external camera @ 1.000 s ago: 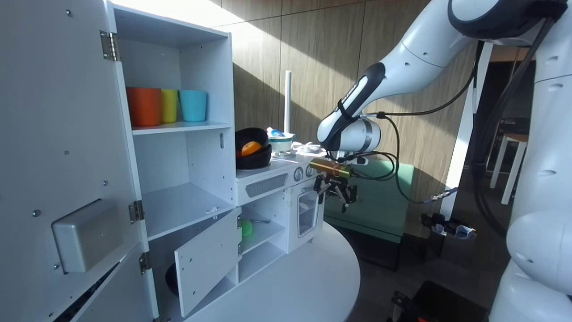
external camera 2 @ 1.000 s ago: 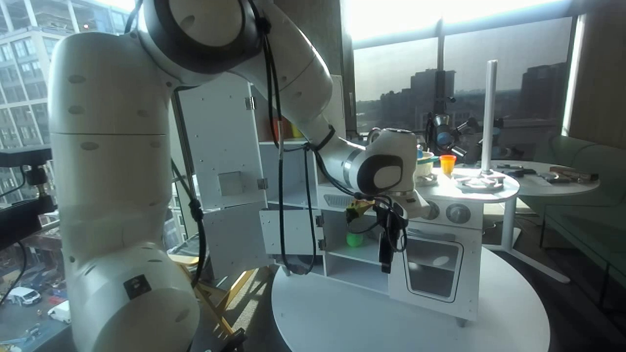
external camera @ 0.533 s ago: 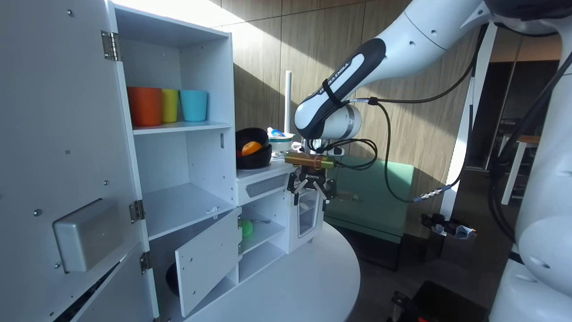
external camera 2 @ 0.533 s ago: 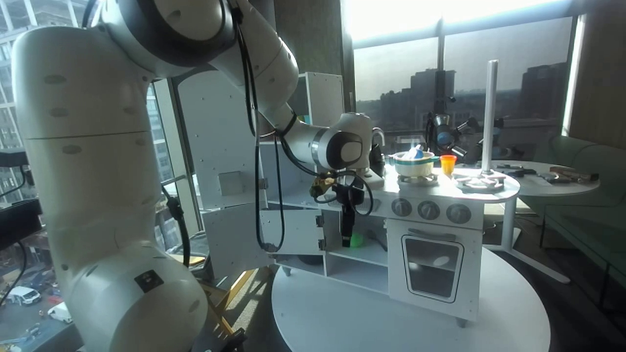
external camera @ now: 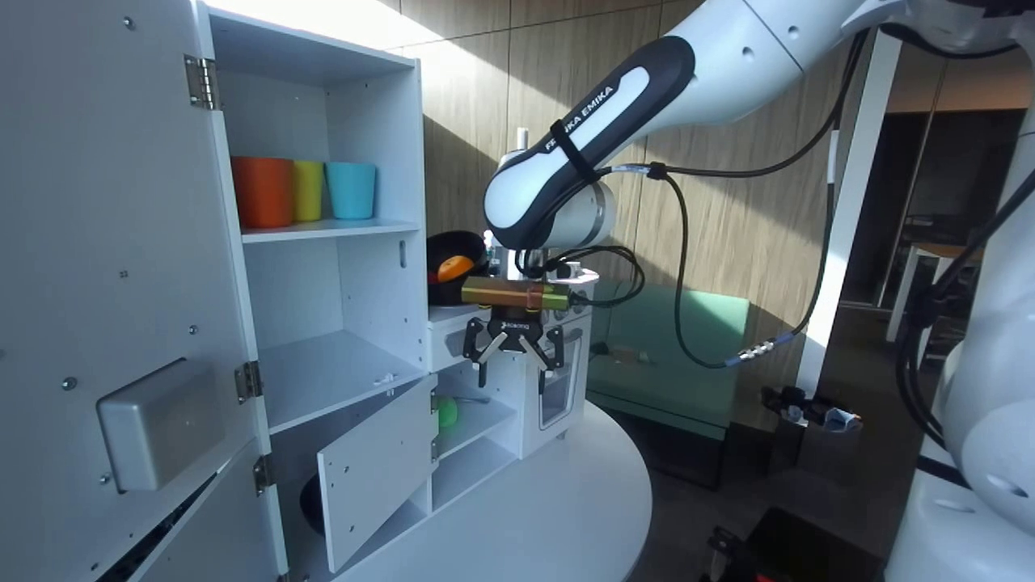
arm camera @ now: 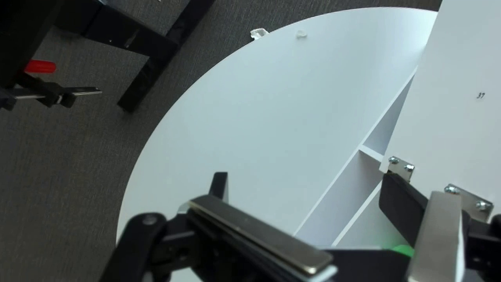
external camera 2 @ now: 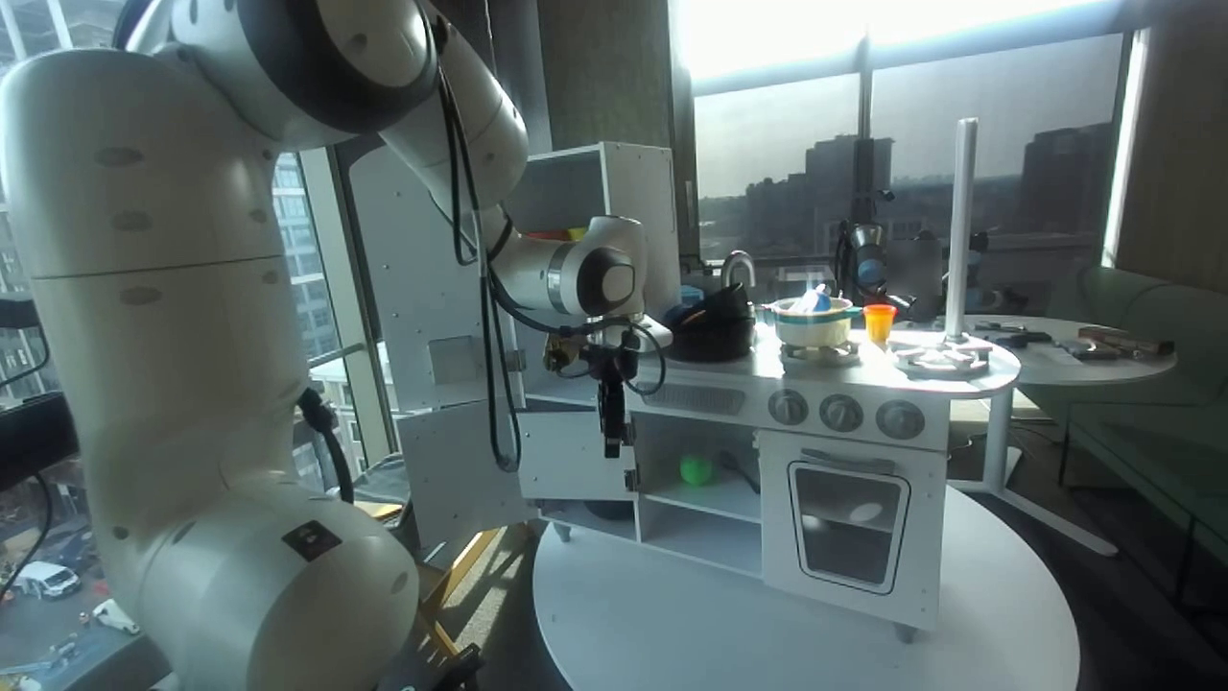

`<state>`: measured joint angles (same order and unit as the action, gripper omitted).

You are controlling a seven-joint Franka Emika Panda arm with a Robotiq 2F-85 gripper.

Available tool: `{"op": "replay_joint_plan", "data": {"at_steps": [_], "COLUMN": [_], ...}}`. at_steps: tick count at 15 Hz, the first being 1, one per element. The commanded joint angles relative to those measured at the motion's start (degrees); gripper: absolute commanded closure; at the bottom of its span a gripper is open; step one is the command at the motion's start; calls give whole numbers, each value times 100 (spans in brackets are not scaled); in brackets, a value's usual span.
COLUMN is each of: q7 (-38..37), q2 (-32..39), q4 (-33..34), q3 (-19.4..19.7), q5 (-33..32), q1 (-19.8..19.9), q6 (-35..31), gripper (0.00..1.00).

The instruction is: Close the bottom far right cabinet door, close the bottom left cabinet door under the sink, close the bottom refrigerator door fully, close the top refrigerator door fully

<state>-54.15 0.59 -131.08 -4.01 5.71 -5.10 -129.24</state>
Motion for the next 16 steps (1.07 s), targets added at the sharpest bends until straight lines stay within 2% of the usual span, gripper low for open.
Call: {"op": "replay_joint_plan", "data": {"at_steps": [1, 3, 9, 10, 16], "q7": [173, 161, 60, 421, 779], "q2": [-308, -283, -68, -70, 55], "q4": [-130, -84, -16, -94, 241], "q3": [-196, -271, -250, -281, -663], "q5": [-2, -119, -14, 401, 656], "q1": [-150, -198, -163, -194, -549], "q6": [-34, 124, 32, 6, -538], "gripper": [0, 0, 0, 0, 0]}}
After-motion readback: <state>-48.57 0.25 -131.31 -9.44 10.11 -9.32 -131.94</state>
